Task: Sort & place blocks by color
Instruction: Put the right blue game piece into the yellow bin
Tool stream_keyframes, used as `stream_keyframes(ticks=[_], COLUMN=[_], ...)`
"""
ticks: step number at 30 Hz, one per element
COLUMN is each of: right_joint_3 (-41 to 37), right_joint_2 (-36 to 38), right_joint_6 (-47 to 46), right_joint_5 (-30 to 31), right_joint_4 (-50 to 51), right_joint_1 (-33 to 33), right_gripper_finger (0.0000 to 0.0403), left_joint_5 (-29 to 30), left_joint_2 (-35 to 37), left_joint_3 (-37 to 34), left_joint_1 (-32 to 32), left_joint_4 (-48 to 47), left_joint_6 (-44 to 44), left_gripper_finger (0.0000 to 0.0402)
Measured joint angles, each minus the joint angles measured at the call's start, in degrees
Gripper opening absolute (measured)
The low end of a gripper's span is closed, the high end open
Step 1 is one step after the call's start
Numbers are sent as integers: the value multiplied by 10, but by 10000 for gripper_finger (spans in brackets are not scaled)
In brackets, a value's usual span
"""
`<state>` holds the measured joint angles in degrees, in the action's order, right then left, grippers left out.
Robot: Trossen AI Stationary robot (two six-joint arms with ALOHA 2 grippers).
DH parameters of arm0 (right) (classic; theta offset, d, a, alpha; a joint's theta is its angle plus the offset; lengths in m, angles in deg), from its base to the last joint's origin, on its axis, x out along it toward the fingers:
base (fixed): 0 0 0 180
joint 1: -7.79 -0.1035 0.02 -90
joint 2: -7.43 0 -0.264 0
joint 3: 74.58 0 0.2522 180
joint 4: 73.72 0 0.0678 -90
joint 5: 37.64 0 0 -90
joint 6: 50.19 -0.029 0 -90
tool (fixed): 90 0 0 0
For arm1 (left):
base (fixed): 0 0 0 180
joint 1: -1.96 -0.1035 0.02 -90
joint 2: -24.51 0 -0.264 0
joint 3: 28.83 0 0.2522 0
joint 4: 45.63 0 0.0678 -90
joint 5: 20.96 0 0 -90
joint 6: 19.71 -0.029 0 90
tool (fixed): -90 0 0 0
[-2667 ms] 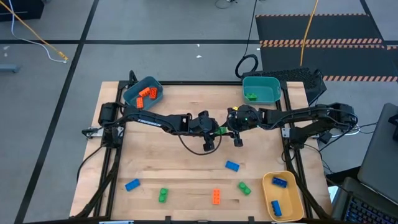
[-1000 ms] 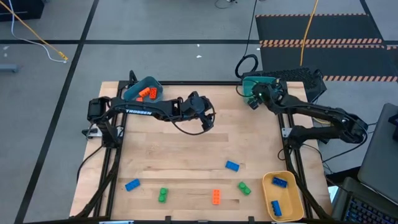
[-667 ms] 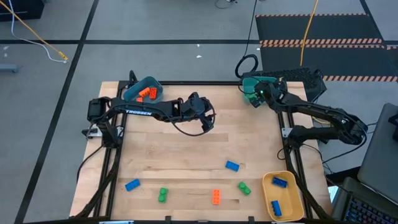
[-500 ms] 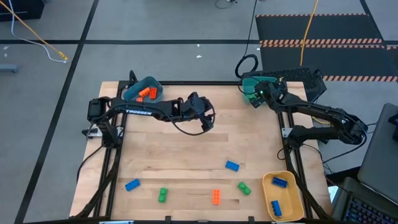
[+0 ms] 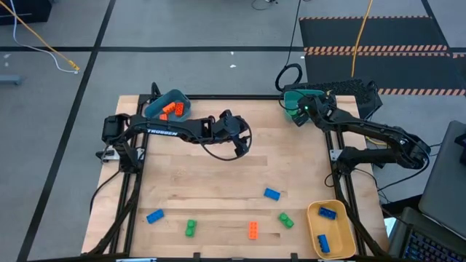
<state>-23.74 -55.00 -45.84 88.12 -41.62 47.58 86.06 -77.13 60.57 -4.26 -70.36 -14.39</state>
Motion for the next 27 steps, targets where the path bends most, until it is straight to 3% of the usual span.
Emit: stream_keyframes(ticks=[7,16,22,27], right_joint_3=[0,0,0,0], right_joint_2=[2,41,47,47], right_joint_6=[14,8,23,25], right_joint_5=[-62,-301,-373,-391], right_joint_4=[-38,-56,-87,-103], right_joint_1=[-1,-9,-45,-86], right_gripper_finger=[266,265,265,265], left_joint_5=[0,0,0,0], left_joint_2=[0,0,0,3], left_joint_3=[0,0,0,0], left_joint_1=[0,0,12,22], left_joint_4=[0,-14,-9,10], left_joint_6=[-10,-24,-67,-74], left_gripper_finger=[232,232,232,232])
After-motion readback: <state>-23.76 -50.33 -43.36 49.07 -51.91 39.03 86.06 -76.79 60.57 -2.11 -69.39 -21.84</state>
